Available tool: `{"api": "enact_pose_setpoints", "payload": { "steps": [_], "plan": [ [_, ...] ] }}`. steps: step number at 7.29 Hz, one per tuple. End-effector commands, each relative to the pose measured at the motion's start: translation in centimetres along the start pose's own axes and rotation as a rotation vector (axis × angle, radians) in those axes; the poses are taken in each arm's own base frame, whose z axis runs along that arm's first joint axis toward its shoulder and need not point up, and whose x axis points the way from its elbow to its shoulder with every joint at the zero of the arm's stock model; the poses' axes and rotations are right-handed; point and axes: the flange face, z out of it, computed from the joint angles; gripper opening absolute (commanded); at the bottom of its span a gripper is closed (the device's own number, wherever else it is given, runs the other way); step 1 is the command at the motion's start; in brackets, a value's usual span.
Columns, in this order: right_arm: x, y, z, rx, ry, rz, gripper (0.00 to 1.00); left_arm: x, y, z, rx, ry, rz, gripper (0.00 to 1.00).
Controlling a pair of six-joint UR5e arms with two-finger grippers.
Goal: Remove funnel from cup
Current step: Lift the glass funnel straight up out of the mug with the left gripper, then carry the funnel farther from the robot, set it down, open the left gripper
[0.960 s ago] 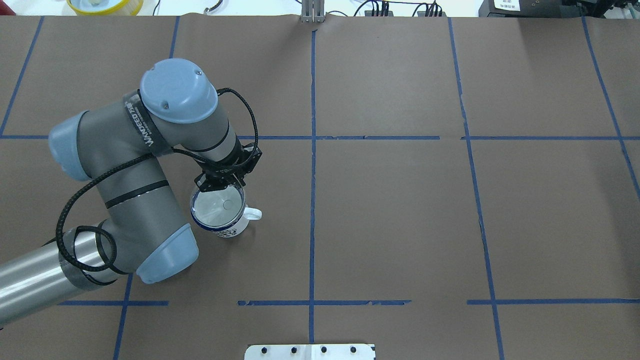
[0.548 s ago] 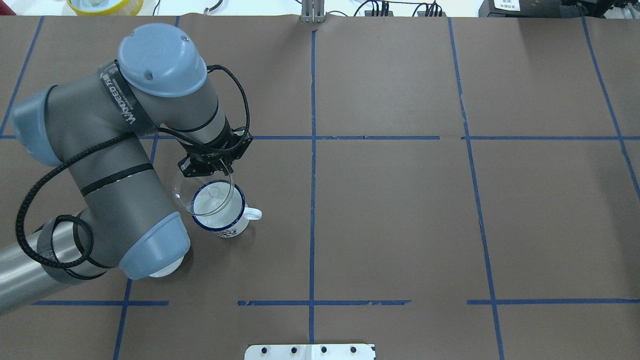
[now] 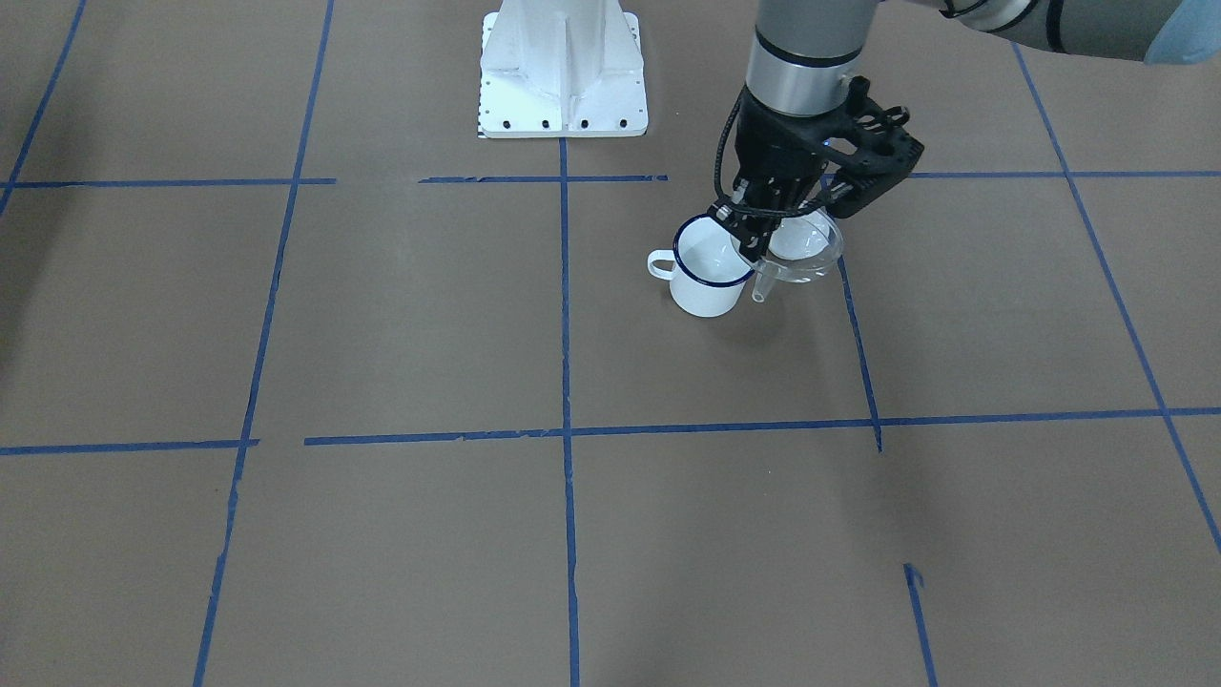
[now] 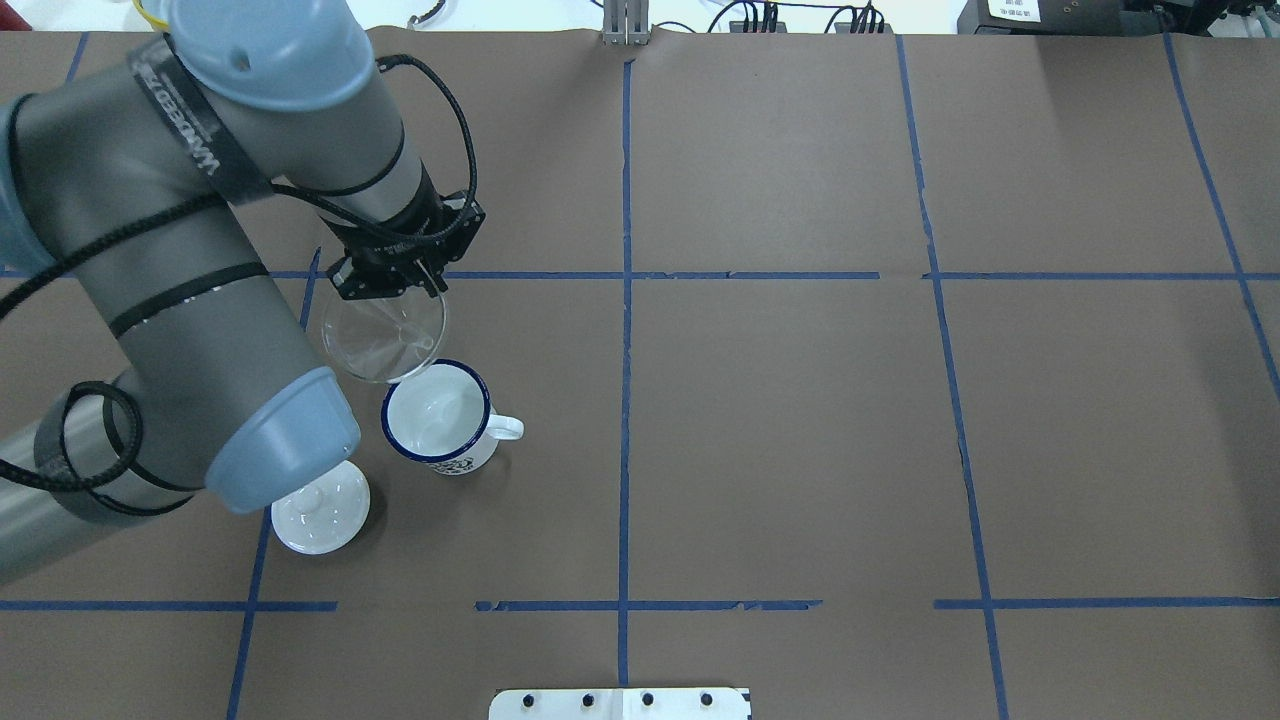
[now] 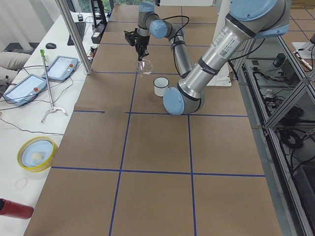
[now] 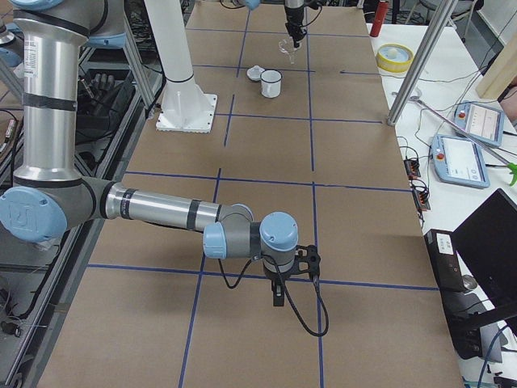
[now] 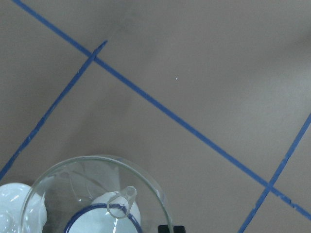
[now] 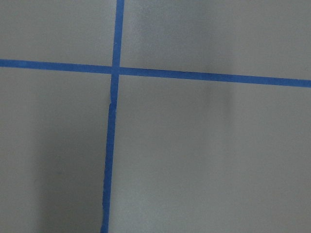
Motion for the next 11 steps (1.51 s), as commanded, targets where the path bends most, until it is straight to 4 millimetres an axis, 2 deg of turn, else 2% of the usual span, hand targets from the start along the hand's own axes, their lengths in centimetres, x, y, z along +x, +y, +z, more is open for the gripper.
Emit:
{"api": "enact_pose_setpoints", "payload": {
  "steps": [1,2,3,4,5,9,10,11],
  "plan": [
    [0.0,0.0,0.0,-0.001,-0.001,0.001,1.00,-1.2,-5.3,5.6,0.034,0.169,-0.046,0.00],
    [0.0,0.0,0.0,0.000,-0.001,0.000,1.00,-1.3,-6.8,9.1,0.027,0.224,-0.080,0.00],
    [0.0,0.0,0.0,0.000,0.001,0.000,1.00,-1.9,-8.6,14.2,0.016,0.256,-0.114,0.00],
    [0.0,0.0,0.0,-0.001,-0.001,0.001,1.00,-2.8,-10.0,17.2,0.030,0.354,-0.153,0.00],
    [0.0,0.0,0.0,0.000,0.001,0.000,1.00,-3.5,-10.4,19.6,0.080,0.424,-0.192,0.00],
    [0.0,0.0,0.0,-0.001,-0.001,0.001,1.00,-5.6,-12.1,23.2,0.118,0.572,-0.172,0.00],
    [0.0,0.0,0.0,0.000,-0.001,0.000,1.00,-5.9,-11.8,23.3,0.108,0.595,-0.172,0.21],
    [0.0,0.0,0.0,0.000,-0.001,0.000,1.00,-6.4,-11.5,23.8,0.104,0.590,-0.169,0.84]
  ]
}}
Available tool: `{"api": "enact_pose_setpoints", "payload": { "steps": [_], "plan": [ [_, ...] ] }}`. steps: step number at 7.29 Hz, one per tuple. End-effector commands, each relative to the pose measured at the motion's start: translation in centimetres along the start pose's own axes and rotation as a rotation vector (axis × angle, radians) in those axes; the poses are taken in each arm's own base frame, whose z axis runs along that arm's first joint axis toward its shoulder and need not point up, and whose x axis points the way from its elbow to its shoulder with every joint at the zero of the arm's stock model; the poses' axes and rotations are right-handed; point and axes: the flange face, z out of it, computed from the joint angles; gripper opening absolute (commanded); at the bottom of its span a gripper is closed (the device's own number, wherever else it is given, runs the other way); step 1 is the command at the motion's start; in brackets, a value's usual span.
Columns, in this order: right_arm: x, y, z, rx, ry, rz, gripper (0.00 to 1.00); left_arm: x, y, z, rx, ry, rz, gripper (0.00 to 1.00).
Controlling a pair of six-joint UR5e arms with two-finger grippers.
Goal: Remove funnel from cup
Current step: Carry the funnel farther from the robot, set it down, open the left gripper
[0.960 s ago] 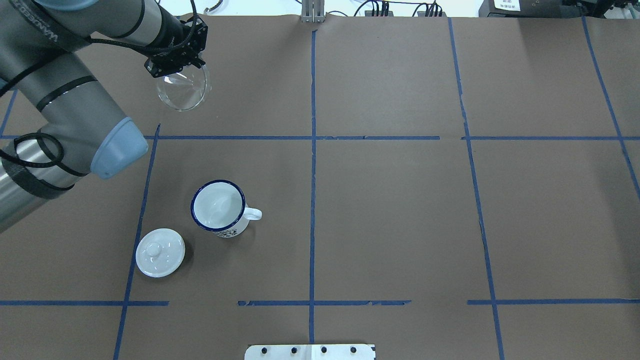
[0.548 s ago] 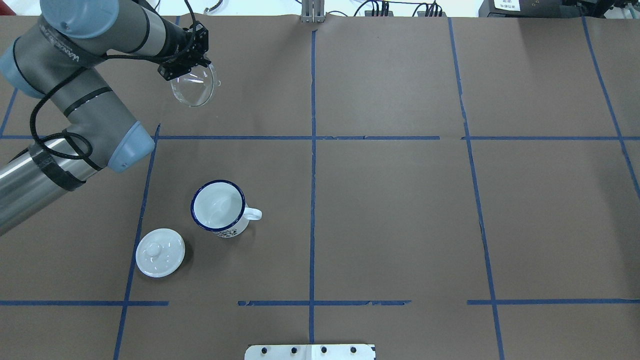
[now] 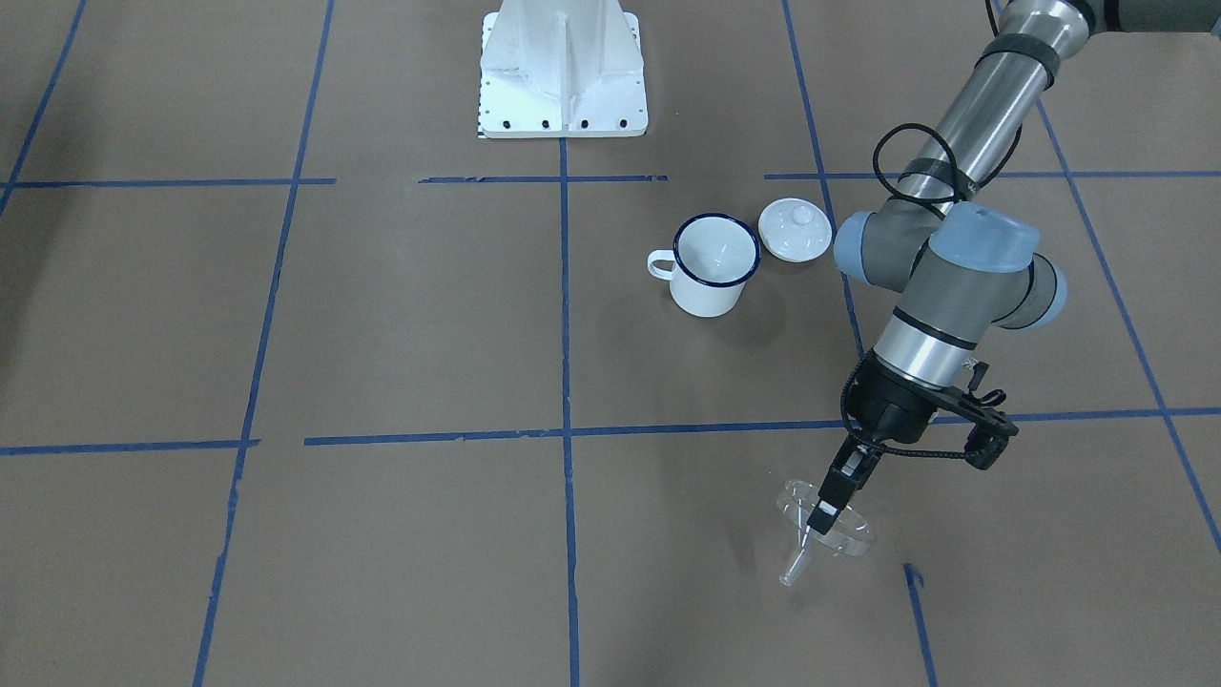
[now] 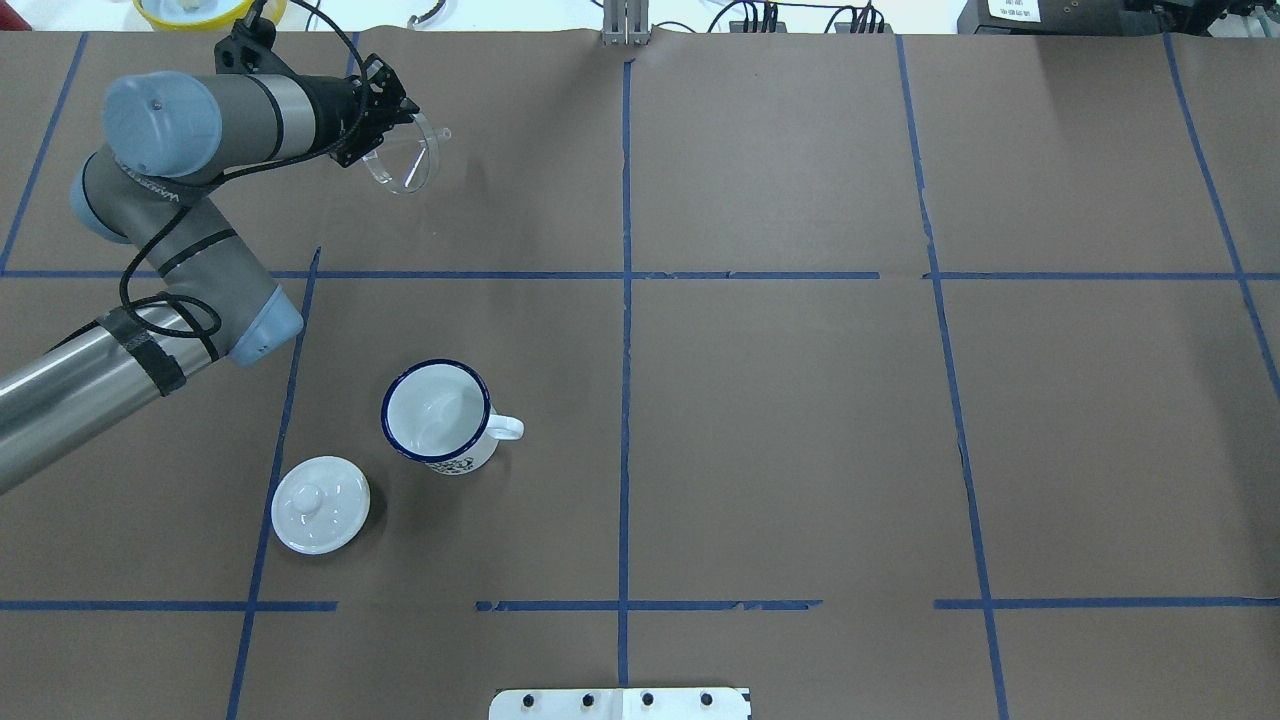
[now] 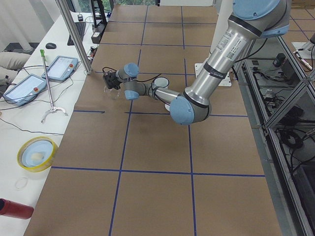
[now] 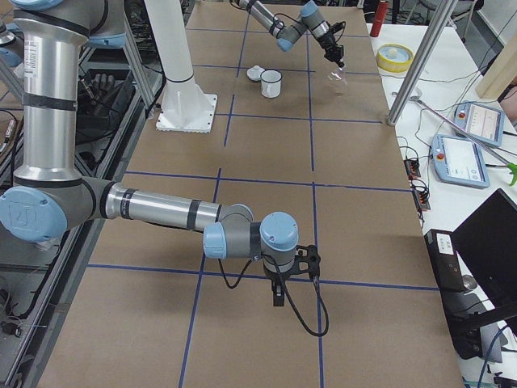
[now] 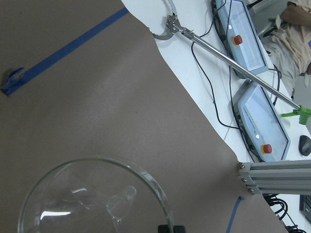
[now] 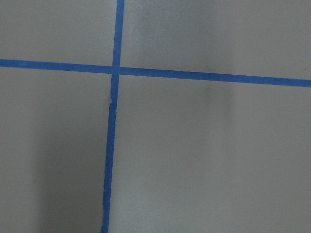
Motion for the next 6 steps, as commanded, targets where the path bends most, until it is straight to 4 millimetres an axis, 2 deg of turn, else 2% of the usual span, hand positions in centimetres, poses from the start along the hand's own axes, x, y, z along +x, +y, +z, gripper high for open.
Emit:
{"api": "enact_pose_setpoints", "payload": {
  "steps": [1,2,3,5,6],
  "plan": [
    [0.0,0.0,0.0,-0.001,0.000,0.001,1.00,-0.3,0.5,-0.2,-0.011,0.013,-0.002,0.99],
    [0.0,0.0,0.0,0.000,0.000,0.000,1.00,0.1,0.9,-1.4,-0.024,0.008,0.002,0.99],
    [0.0,0.0,0.0,0.000,0.000,0.000,1.00,-0.5,1.7,-4.0,-0.051,-0.063,-0.004,0.99],
    [0.0,0.0,0.0,-0.001,0.000,0.001,1.00,0.6,4.5,-8.6,-0.127,-0.341,-0.007,0.98],
    [0.0,0.0,0.0,-0.001,0.002,0.001,1.00,-1.9,4.7,-11.9,-0.127,-0.451,0.101,0.98]
  ]
}}
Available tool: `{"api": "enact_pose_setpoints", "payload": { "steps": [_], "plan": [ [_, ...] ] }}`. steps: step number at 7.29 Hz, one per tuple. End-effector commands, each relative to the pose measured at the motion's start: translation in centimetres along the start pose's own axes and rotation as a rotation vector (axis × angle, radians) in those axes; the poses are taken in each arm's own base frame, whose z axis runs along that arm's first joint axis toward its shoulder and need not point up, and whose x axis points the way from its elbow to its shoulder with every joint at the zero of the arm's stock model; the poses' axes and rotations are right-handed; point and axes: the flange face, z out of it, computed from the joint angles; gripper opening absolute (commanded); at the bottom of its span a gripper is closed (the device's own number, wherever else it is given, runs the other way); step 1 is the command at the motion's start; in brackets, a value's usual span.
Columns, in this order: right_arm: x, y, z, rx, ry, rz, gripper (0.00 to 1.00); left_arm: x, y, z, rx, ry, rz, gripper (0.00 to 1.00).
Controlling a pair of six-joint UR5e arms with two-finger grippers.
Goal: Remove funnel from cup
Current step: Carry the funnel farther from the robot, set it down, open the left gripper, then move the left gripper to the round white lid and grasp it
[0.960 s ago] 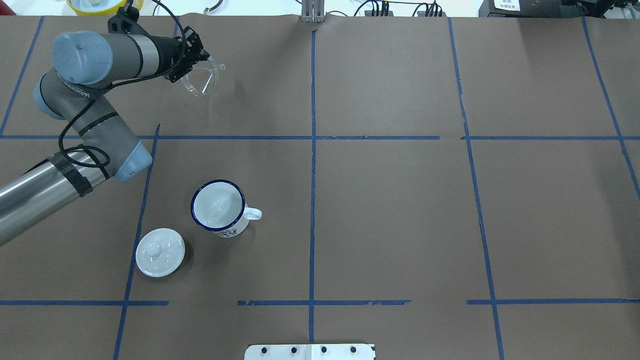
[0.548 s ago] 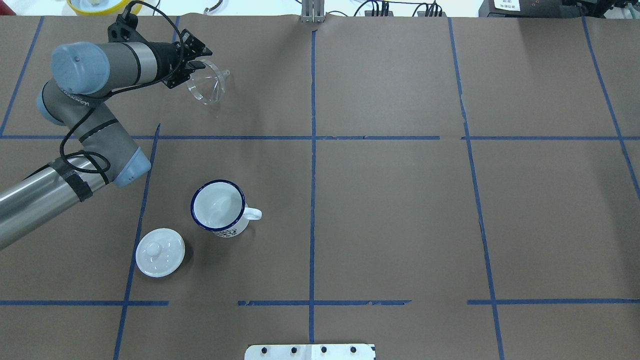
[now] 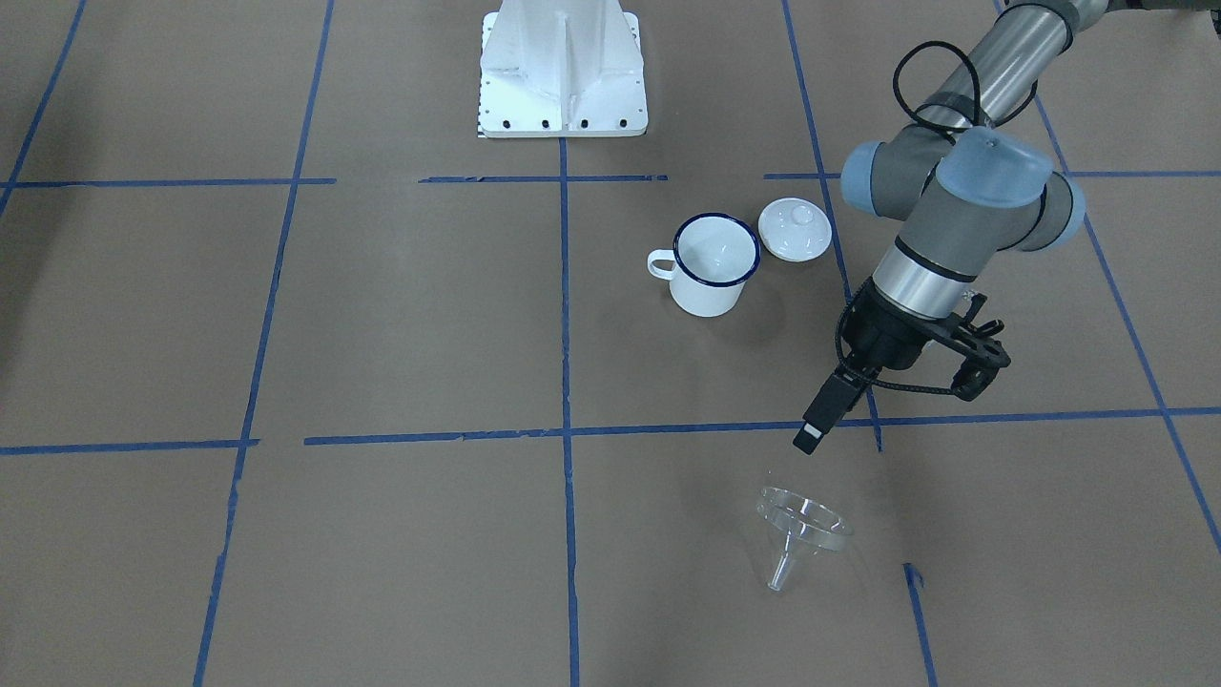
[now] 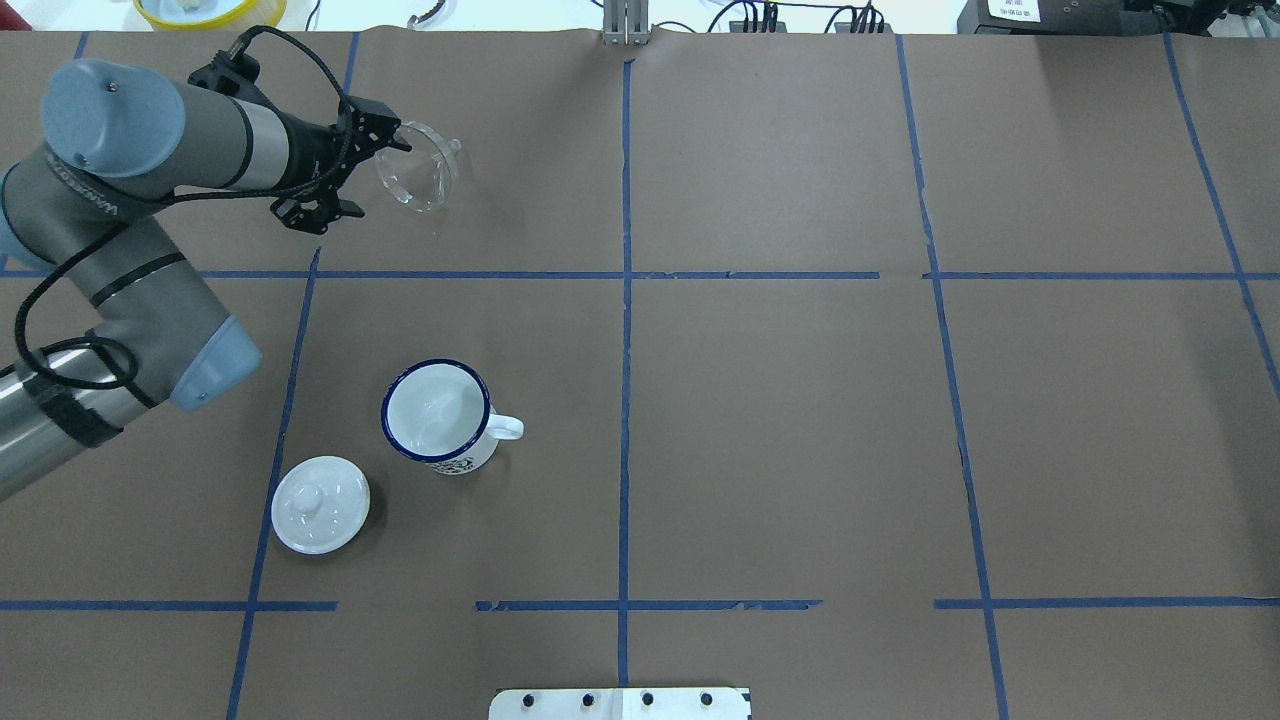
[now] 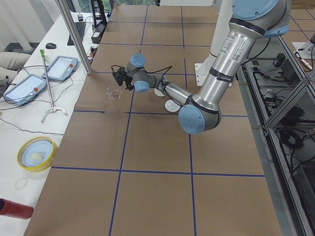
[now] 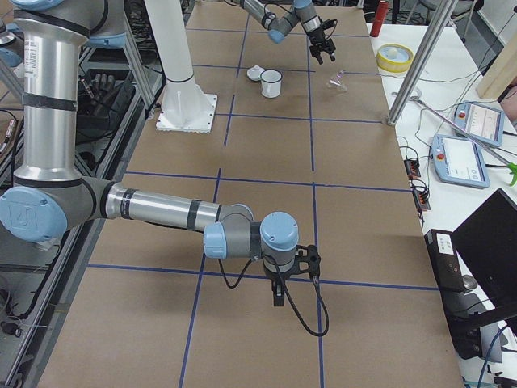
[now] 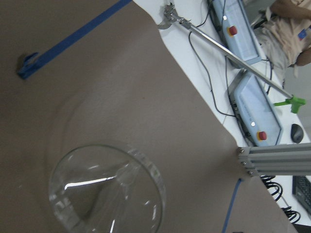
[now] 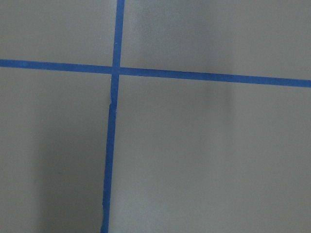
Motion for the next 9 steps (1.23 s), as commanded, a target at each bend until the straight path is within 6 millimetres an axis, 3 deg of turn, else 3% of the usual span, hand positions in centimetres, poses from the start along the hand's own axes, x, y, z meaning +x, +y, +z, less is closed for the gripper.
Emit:
{"api": "enact_pose_setpoints", "payload": {
  "steps": [1,2,3,4,6,9],
  "plan": [
    [0.0,0.0,0.0,-0.001,0.000,0.000,1.00,-8.5,4.9,-4.9,-0.053,-0.255,0.146,0.98],
    [0.0,0.0,0.0,-0.001,0.000,0.000,1.00,-12.7,7.6,-4.7,-0.093,-0.331,0.160,0.98],
    [0.0,0.0,0.1,-0.002,0.000,-0.001,1.00,-15.1,9.4,-4.8,-0.119,-0.365,0.149,0.98],
    [0.0,0.0,0.0,-0.001,0.000,0.000,1.00,-17.1,12.8,-4.1,-0.147,-0.400,0.103,0.98],
    [0.0,0.0,0.0,-0.001,0.000,0.000,1.00,-17.7,15.4,-4.0,-0.170,-0.406,0.105,0.94],
    [0.0,0.0,0.0,-0.001,0.000,0.000,1.00,-18.5,17.6,-3.5,-0.196,-0.428,0.106,0.82]
  ]
}}
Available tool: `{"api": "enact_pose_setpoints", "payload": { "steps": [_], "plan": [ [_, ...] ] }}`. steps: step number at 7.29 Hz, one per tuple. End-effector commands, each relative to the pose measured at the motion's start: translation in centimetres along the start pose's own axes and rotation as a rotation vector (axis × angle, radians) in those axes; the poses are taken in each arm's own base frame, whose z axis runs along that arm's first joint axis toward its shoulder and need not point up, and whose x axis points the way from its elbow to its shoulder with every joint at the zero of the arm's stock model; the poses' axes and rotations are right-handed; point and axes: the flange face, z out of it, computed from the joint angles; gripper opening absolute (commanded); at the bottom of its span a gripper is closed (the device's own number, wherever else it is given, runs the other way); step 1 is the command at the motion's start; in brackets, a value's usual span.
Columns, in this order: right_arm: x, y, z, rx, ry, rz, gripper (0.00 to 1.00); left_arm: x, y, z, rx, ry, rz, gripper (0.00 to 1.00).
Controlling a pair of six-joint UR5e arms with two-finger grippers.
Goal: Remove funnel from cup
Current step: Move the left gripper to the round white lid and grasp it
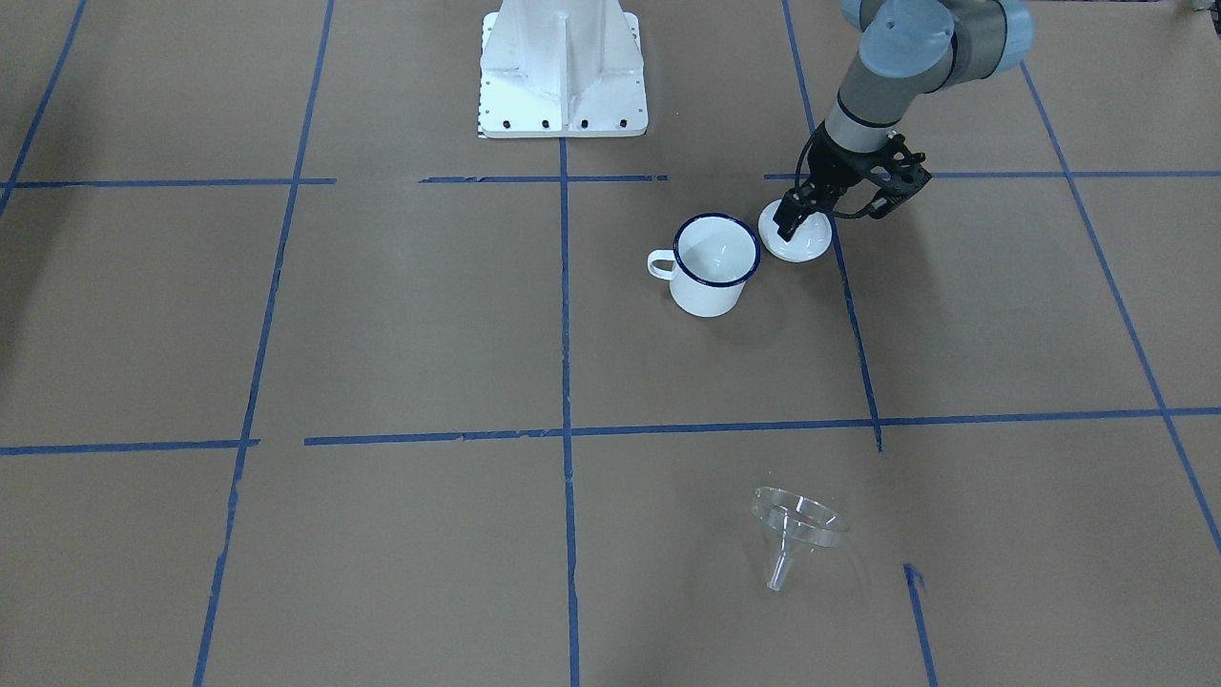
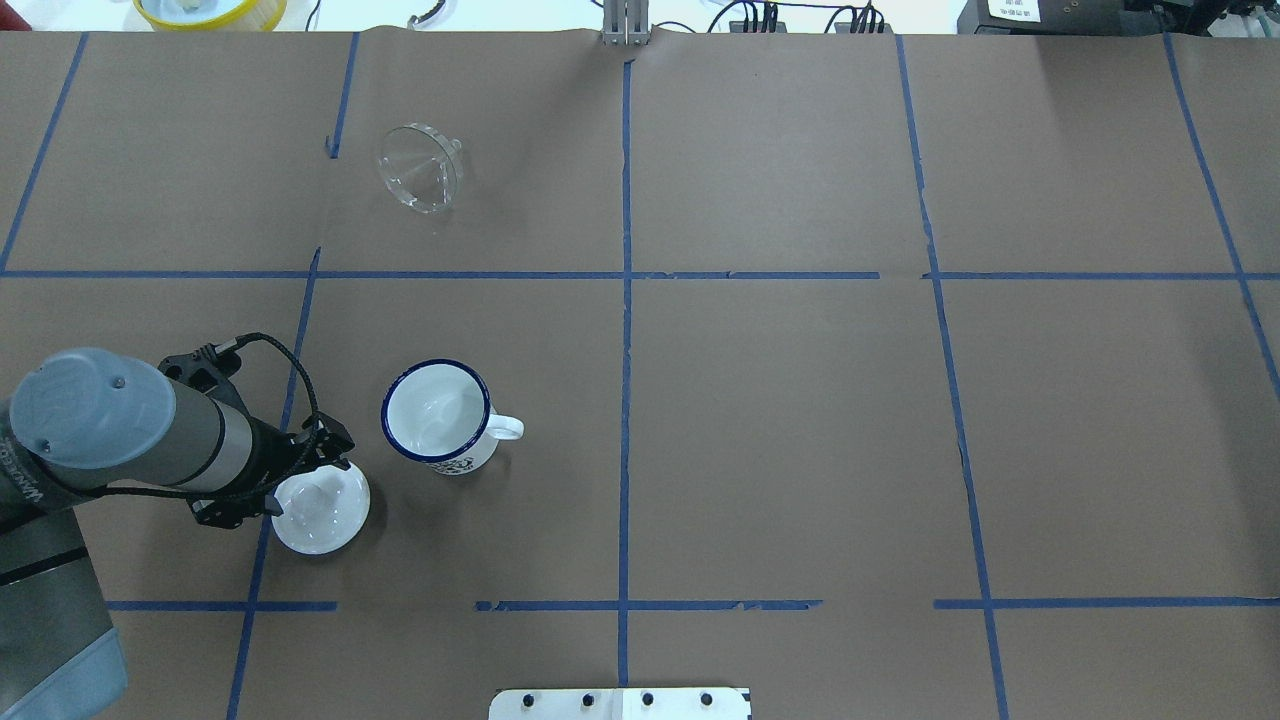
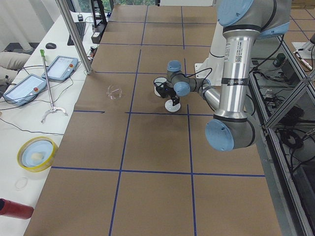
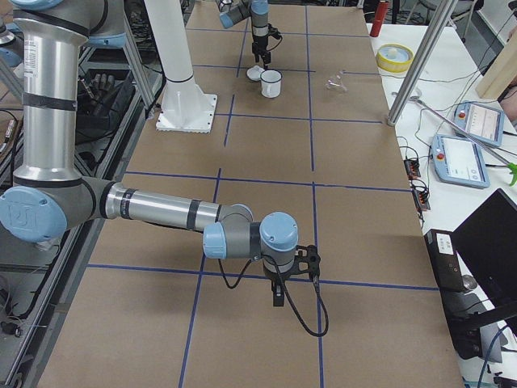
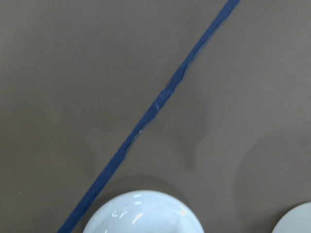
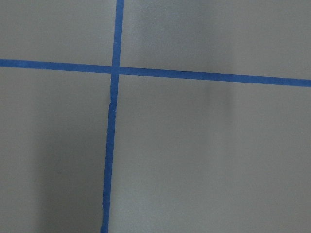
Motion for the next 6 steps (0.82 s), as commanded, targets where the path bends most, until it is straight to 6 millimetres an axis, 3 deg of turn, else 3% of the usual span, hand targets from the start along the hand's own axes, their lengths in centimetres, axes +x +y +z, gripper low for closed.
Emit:
{"api": "enact_pose_setpoints", "payload": {
  "steps": [1,2,3,4,5,6],
  "plan": [
    [0.0,0.0,0.0,0.000,0.000,0.000,1.00,-0.2,0.8,0.6,-0.010,-0.011,0.003,0.59],
    [0.0,0.0,0.0,0.000,0.000,0.000,1.00,-0.3,0.7,0.7,-0.008,-0.015,0.000,0.18],
    [0.0,0.0,0.0,0.000,0.000,0.000,1.00,-0.1,0.9,0.1,-0.011,-0.008,-0.001,0.00],
    [0.0,0.0,0.0,0.000,0.002,0.000,1.00,0.0,0.5,-0.2,-0.005,-0.004,-0.007,0.00],
    [0.0,0.0,-0.1,0.001,0.002,-0.001,1.00,-0.2,0.5,-1.8,0.004,-0.014,-0.016,0.00],
    [0.0,0.0,0.0,0.000,0.002,0.000,1.00,-0.4,0.3,-5.5,0.026,-0.020,-0.027,0.00]
  ]
}}
